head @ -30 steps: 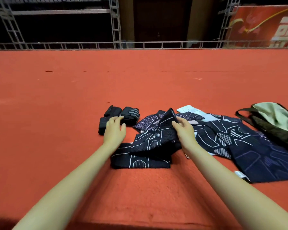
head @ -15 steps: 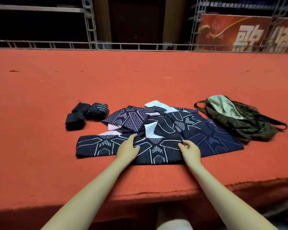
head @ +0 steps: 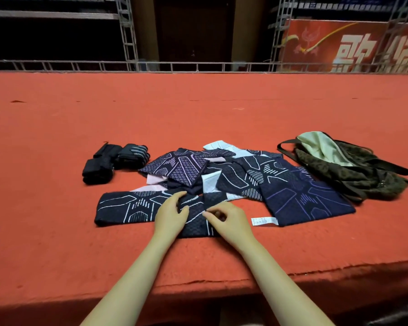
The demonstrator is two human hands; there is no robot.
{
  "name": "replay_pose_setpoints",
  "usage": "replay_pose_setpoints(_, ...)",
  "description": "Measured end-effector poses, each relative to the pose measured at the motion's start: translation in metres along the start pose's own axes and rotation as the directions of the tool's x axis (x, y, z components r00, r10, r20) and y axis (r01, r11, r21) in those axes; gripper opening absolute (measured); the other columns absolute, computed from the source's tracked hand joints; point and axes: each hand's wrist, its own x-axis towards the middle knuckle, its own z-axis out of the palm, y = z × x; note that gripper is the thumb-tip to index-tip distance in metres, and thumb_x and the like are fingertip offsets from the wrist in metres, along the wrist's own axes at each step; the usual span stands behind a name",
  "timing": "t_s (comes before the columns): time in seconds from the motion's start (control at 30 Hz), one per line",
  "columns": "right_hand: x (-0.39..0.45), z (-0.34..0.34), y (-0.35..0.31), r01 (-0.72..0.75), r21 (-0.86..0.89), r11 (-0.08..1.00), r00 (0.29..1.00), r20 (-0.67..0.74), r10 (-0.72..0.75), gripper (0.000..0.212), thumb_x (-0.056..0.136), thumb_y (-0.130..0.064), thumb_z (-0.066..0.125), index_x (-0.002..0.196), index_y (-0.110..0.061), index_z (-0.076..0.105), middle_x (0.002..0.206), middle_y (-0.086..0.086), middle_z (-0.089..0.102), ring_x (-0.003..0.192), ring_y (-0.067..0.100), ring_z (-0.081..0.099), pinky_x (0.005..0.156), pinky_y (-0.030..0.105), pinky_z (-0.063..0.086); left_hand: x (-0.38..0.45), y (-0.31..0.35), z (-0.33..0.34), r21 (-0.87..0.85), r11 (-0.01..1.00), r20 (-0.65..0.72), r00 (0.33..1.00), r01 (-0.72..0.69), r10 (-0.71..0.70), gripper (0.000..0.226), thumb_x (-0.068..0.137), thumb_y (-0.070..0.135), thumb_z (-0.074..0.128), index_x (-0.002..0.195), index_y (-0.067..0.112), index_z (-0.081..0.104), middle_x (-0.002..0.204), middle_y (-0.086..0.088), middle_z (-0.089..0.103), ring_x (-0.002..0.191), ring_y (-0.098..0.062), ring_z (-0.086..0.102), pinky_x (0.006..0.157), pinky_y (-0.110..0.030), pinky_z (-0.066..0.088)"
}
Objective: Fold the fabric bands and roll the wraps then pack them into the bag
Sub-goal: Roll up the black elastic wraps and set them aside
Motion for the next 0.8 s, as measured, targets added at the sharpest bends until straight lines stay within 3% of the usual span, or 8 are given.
replay_pose_setpoints(0.13,0.004,-0.004,0.004,-0.086,0.162,0.983,0.995,0.063,0.076,0.029,0.089,-0.001,0.047,0.092,-0.015,0.072,0.085,-0.011,0.067,0.077,-0.004,0.061,0.075,0.014,0.044,0.001,-0.002,0.001,0.001,1.000,-0.010,1.000,0.003,-0.003,0.041,0.082,0.015,0.062,0.123,0.022,0.059,0.104,-0.008,0.066,0.092,-0.025,0.059,0.079,-0.030,0.043)
replay_pose_setpoints(0.2,0.004,-0.003,0.005,-0.038,0.082,0.996,0.998,0.062,0.033,0.034,0.082,0.003,0.047,0.097,-0.016,0.071,0.093,-0.008,0.065,0.086,-0.001,0.058,0.083,0.016,0.042,0.002,-0.002,0.001,-0.003,1.000,-0.017,1.000,-0.007,0.007,0.041,0.082,0.015,0.062,0.123,0.022,0.059,0.104,-0.008,0.065,0.093,-0.025,0.059,0.080,-0.030,0.044)
replay_pose_setpoints(0.27,0.003,0.002,0.011,0.052,-0.128,0.990,0.998,0.030,-0.049,0.035,0.075,-0.009,0.050,0.101,-0.019,0.071,0.105,-0.005,0.062,0.104,0.009,0.051,0.092,0.021,0.036,0.002,-0.002,0.002,0.013,1.000,-0.014,1.000,-0.023,0.023,0.041,0.082,0.014,0.062,0.123,0.020,0.059,0.105,-0.007,0.064,0.095,-0.025,0.058,0.083,-0.031,0.044)
replay_pose_setpoints(0.33,0.003,0.003,0.013,-0.003,-0.271,0.963,1.000,-0.031,-0.005,0.039,0.074,-0.022,0.055,0.112,-0.025,0.066,0.122,-0.004,0.053,0.120,0.014,0.039,0.099,0.029,0.030,0.001,-0.004,0.002,0.039,0.999,-0.016,0.999,-0.036,0.037,0.041,0.081,0.015,0.062,0.122,0.019,0.060,0.106,-0.005,0.059,0.099,-0.025,0.056,0.087,-0.033,0.044)
replay_pose_setpoints(0.43,0.004,-0.001,0.013,-0.149,-0.203,0.968,0.989,-0.035,0.145,0.051,0.077,-0.024,0.067,0.127,-0.023,0.055,0.130,0.003,0.042,0.125,0.020,0.032,0.104,0.028,0.027,-0.002,-0.001,0.002,0.094,0.992,-0.148,0.985,-0.079,0.092,0.035,0.080,0.020,0.063,0.114,0.016,0.065,0.105,-0.005,0.053,0.103,-0.024,0.052,0.090,-0.036,0.045)
replay_pose_setpoints(0.5,0.005,-0.002,0.015,-0.157,-0.193,0.968,0.987,-0.017,0.157,0.050,0.079,-0.026,0.069,0.127,-0.021,0.055,0.129,0.004,0.043,0.124,0.020,0.035,0.103,0.027,0.029,-0.007,0.004,0.002,0.147,0.966,-0.210,0.947,-0.215,0.243,0.033,0.082,0.028,0.053,0.108,0.014,0.067,0.102,-0.003,0.055,0.099,-0.022,0.053,0.086,-0.036,0.047)
replay_pose_setpoints(0.63,0.005,-0.002,0.013,-0.119,-0.083,0.989,0.991,-0.064,0.114,0.030,0.091,-0.020,0.059,0.119,-0.014,0.064,0.125,0.010,0.050,0.122,0.022,0.046,0.105,0.028,0.032,-0.024,0.016,0.007,0.156,0.877,0.001,0.888,-0.455,0.460,0.037,0.088,0.033,0.037,0.109,0.021,0.066,0.097,0.006,0.063,0.096,-0.015,0.057,0.080,-0.032,0.048)
replay_pose_setpoints(0.8,0.005,-0.004,0.013,-0.078,-0.061,0.995,0.996,-0.047,0.075,0.028,0.093,-0.007,0.051,0.116,-0.010,0.066,0.122,0.010,0.053,0.119,0.019,0.048,0.103,0.020,0.030,-0.029,0.021,0.013,0.139,0.913,0.110,0.922,-0.384,0.371,0.053,0.085,0.053,0.027,0.118,0.030,0.062,0.102,0.011,0.062,0.103,-0.007,0.052,0.086,-0.024,0.041)
